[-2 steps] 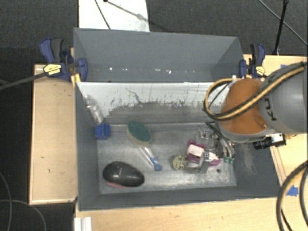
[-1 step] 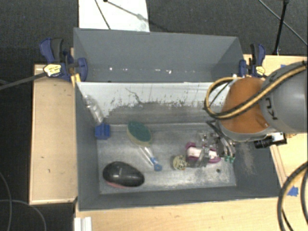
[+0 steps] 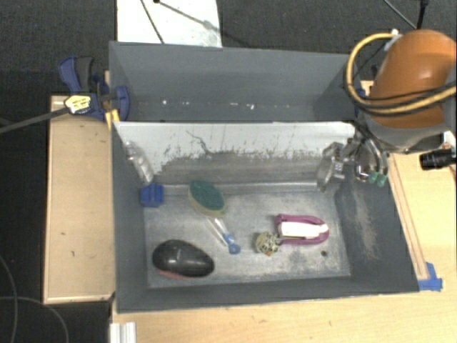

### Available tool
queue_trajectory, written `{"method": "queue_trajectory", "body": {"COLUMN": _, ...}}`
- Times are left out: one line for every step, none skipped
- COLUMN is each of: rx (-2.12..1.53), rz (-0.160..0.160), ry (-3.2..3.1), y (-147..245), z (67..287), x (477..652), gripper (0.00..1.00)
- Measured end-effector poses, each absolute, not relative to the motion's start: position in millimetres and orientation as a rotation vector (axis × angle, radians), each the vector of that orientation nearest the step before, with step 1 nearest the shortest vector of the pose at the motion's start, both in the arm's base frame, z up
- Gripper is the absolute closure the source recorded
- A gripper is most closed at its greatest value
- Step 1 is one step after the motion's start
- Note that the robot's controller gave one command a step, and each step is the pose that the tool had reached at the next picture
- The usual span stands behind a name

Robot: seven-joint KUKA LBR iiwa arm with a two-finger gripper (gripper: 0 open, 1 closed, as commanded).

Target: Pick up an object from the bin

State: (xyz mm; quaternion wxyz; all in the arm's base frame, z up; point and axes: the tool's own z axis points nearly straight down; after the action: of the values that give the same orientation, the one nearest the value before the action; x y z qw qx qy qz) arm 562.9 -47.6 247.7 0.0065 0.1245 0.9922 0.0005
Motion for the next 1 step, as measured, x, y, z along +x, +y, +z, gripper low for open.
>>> {"method": "queue_trajectory", "body": {"rx": 0.387, "rz": 0.0, "ry": 3.114, "y": -47.5, "z": 242.9, "x": 560.8, "gripper": 0.0}}
